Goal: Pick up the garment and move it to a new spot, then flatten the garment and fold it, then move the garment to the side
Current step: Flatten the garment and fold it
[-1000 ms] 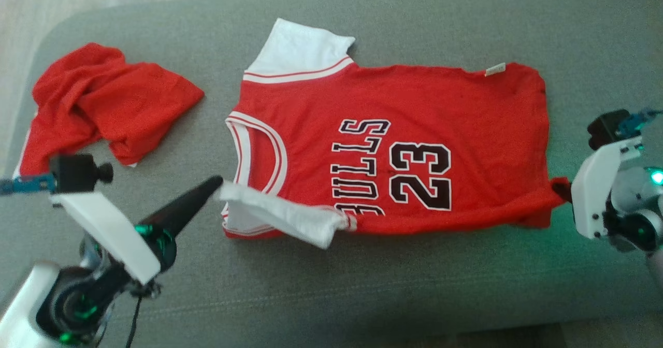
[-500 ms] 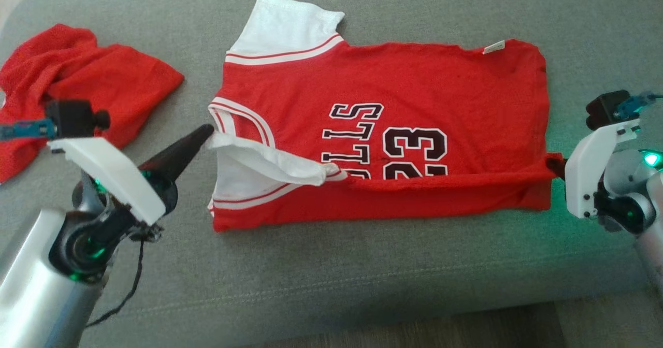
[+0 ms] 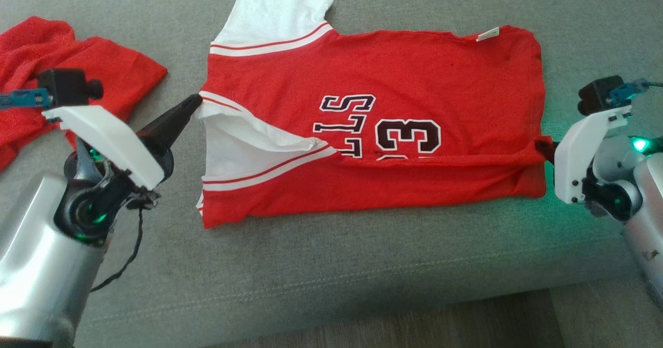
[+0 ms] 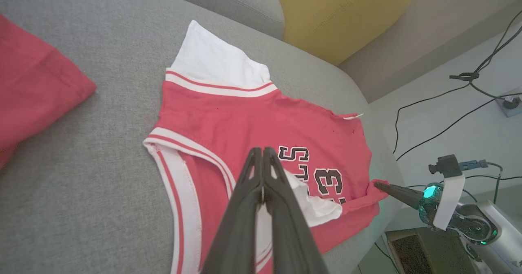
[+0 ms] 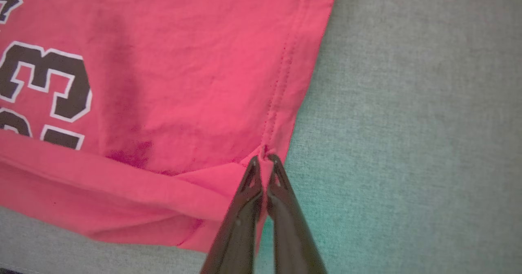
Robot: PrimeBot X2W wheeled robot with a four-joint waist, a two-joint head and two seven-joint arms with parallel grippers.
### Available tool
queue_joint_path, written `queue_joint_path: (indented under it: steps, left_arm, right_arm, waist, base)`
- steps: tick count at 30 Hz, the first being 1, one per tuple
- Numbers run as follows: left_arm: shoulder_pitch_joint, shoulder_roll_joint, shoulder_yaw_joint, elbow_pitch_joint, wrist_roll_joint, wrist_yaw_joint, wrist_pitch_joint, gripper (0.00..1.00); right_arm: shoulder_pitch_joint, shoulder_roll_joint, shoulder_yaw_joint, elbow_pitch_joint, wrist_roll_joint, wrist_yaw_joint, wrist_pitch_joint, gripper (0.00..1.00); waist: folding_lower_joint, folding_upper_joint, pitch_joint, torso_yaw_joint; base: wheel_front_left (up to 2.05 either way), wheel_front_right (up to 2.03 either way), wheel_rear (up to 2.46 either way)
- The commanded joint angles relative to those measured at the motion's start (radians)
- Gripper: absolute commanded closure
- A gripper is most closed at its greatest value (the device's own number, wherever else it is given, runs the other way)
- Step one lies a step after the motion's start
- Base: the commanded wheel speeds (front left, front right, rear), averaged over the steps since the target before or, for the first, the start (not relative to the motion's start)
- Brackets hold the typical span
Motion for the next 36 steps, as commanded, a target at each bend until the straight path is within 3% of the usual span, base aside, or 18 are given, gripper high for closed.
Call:
queue_joint_path:
  steps: [1,2,3,4,5,10,14,20,25,28,31,36]
  left_arm:
    - [-0.067,0.025,0.04,-0.012,0.01,-0.009,-0.016,1.0]
    - [-0.075,0.02,0.037,0.001,0.011,-0.01,-0.02,1.0]
    - [-0.083,0.016,0.035,0.014,0.014,-0.011,-0.026,1.0]
    - [-0.089,0.012,0.033,0.029,0.022,-0.011,-0.035,0.19]
    - [-0.096,0.009,0.031,0.046,0.033,-0.009,-0.046,0.0]
    - [-0.114,-0.018,0.055,0.101,0.067,0.003,-0.149,0.0]
    - [-0.096,-0.038,0.097,0.098,0.097,0.018,-0.287,0.0]
    - [0.022,-0.089,0.185,-0.019,0.104,0.069,-0.508,0.0]
    - [0.167,-0.144,0.219,-0.145,0.169,0.125,-0.599,0.0]
    - [0.256,-0.209,0.243,-0.214,0.21,0.115,-0.61,0.0]
    - [0.344,-0.31,0.297,-0.254,0.273,0.092,-0.612,0.0]
    - [0.463,-0.385,0.334,-0.26,0.481,0.045,-0.612,0.0]
  right_arm:
    - [-0.028,-0.001,0.012,-0.025,-0.002,0.0,-0.014,1.0]
    - [-0.031,0.0,0.012,-0.022,0.001,0.0,-0.023,0.73]
    - [-0.034,0.002,0.005,-0.015,0.003,0.0,-0.035,0.0]
    - [-0.036,0.007,-0.002,-0.004,0.007,0.0,-0.039,0.0]
    - [-0.039,0.011,0.001,0.002,0.007,0.0,-0.041,0.0]
    - [-0.05,0.012,-0.004,0.028,-0.013,0.0,-0.091,0.0]
    - [-0.05,0.018,-0.044,0.028,-0.043,0.0,-0.191,0.0]
    - [0.012,0.045,-0.131,-0.04,-0.114,0.0,-0.417,0.0]
    - [0.114,0.113,-0.242,-0.15,-0.209,0.0,-0.579,0.0]
    - [0.198,0.176,-0.306,-0.226,-0.284,0.0,-0.639,0.0]
    - [0.29,0.264,-0.365,-0.302,-0.311,0.0,-0.685,0.0]
    - [0.421,0.349,-0.401,-0.407,-0.375,0.0,-0.741,0.0]
  waist:
    - [0.0,0.0,0.002,0.0]
    - [0.0,0.0,0.004,0.001]
    - [0.0,0.0,0.005,0.002]
    - [0.0,0.0,0.005,0.002]
    - [0.0,0.0,0.005,0.002]
    - [0.0,0.0,-0.001,0.004]
    - [0.0,0.0,-0.022,0.008]
    - [0.0,0.0,-0.069,0.019]
    - [0.0,0.0,-0.108,0.026]
    - [0.0,0.0,-0.13,0.031]
    - [0.0,0.0,-0.153,0.036]
    - [0.0,0.0,-0.174,0.038]
  base:
    - [0.0,0.0,0.0]
    - [0.0,0.0,0.0]
    - [0.0,0.0,0.0]
    - [0.0,0.0,0.0]
    - [0.0,0.0,0.0]
    - [0.0,0.0,0.0]
    - [0.0,0.0,0.0]
    - [0.0,0.0,0.0]
    - [0.0,0.0,0.0]
    - [0.0,0.0,0.0]
    - [0.0,0.0,0.0]
    - [0.0,0.0,0.0]
